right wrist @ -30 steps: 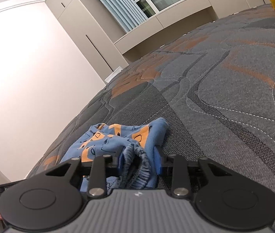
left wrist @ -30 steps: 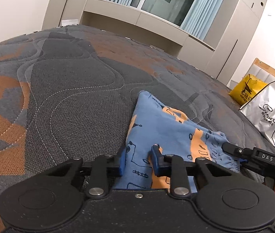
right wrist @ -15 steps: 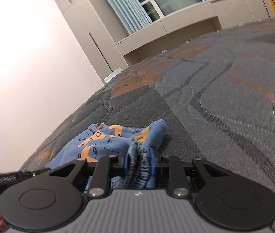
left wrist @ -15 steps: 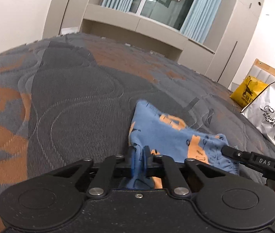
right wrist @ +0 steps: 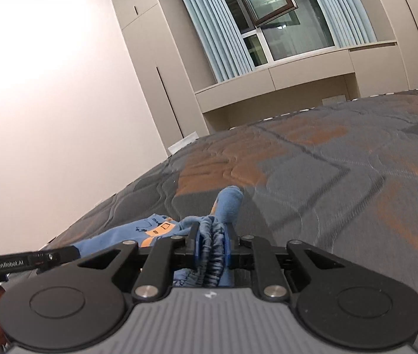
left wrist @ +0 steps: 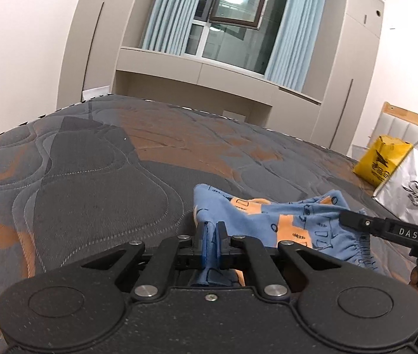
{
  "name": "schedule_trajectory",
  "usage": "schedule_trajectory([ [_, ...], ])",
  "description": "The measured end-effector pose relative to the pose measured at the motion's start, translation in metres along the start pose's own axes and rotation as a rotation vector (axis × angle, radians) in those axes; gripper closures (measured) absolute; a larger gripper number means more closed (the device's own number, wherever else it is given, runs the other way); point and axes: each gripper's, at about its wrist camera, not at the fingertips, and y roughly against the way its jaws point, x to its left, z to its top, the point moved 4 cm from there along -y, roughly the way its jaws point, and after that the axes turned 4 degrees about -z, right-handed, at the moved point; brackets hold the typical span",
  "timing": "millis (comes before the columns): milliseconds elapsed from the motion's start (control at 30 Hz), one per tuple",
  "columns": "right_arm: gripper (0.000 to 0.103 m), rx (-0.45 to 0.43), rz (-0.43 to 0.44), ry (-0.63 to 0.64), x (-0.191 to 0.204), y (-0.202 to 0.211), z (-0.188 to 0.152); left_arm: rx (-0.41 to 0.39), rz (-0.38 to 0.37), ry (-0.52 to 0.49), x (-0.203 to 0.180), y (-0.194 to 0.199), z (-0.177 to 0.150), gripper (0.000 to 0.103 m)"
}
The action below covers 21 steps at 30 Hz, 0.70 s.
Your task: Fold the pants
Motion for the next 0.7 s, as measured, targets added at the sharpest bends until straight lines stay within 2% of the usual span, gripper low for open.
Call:
schedule_trajectory([
  [167, 0.086, 0.016, -0.011, 0.013, -0.003, -0.038, 0.009, 0.028, 0.032, 0.025, 0.014, -0.031, 0.001, 0.097],
  [333, 0.086, 0.066, -0.039, -0.018, -0.014, -0.063, -0.008, 0.066, 0.04, 0.043, 0.025, -0.045, -0.012, 0.097],
  [567, 0.084, 0.09, -0.066, -0.021, -0.019, -0.068, -0.016, 0.069, 0.049, 0.044, 0.027, -0.045, -0.016, 0.095],
  [700, 0.066, 0.084, -0.096, -0.006, -0.018, -0.066, -0.016, 0.057, 0.067, 0.047, 0.027, -0.037, -0.016, 0.085],
])
